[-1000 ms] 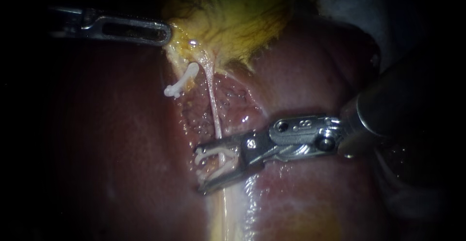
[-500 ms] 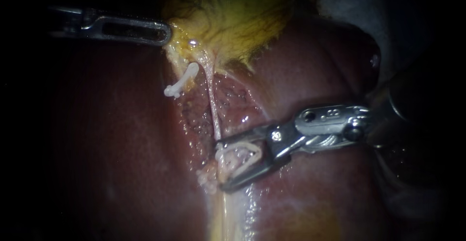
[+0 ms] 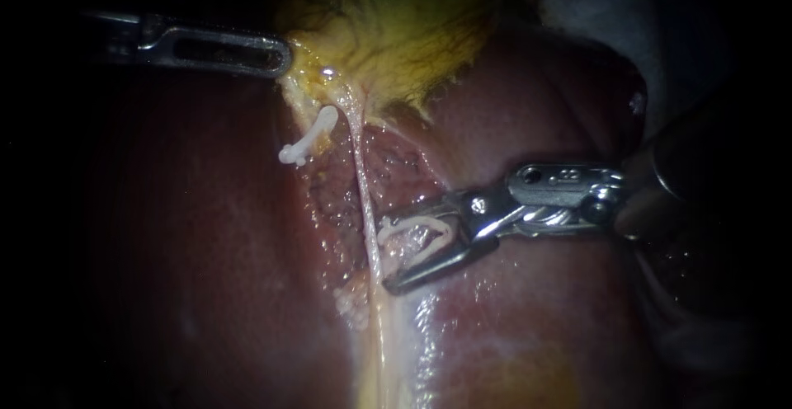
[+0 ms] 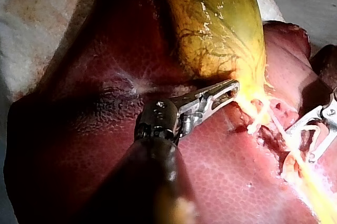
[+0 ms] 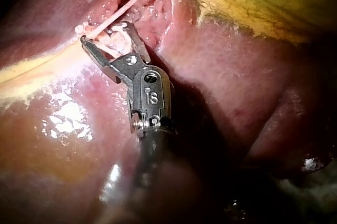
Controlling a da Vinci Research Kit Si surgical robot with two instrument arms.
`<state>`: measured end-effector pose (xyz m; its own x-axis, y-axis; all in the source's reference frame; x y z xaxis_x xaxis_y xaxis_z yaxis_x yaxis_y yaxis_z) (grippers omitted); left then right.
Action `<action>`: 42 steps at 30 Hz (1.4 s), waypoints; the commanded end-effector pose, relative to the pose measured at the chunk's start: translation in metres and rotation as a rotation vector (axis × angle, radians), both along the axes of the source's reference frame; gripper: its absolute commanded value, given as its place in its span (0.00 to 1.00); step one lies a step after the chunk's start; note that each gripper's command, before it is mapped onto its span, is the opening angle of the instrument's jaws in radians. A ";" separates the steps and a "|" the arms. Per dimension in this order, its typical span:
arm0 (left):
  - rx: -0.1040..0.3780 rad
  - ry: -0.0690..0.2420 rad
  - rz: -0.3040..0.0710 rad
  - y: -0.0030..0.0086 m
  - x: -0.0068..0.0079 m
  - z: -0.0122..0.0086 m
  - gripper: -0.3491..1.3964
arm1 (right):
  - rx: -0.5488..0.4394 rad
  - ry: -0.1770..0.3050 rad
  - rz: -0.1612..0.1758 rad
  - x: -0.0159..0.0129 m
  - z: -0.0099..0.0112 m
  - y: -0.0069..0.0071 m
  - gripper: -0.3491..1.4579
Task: Clipping first clip right tube
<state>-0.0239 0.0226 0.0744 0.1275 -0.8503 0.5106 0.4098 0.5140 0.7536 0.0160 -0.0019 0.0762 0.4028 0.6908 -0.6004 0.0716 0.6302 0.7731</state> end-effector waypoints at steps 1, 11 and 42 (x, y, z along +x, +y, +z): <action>0.000 0.000 0.000 0.0000 0.0000 0.0000 0.00 | 0.013 0.002 0.009 0.0001 0.0004 -0.0001 0.48; 0.000 0.000 0.000 -0.0001 0.0000 -0.0001 0.00 | 0.179 0.131 0.048 0.0020 0.0011 -0.0006 0.48; 0.000 0.000 0.000 -0.0001 0.0000 -0.0001 0.00 | 0.243 0.284 0.019 0.0039 -0.0033 -0.0019 0.15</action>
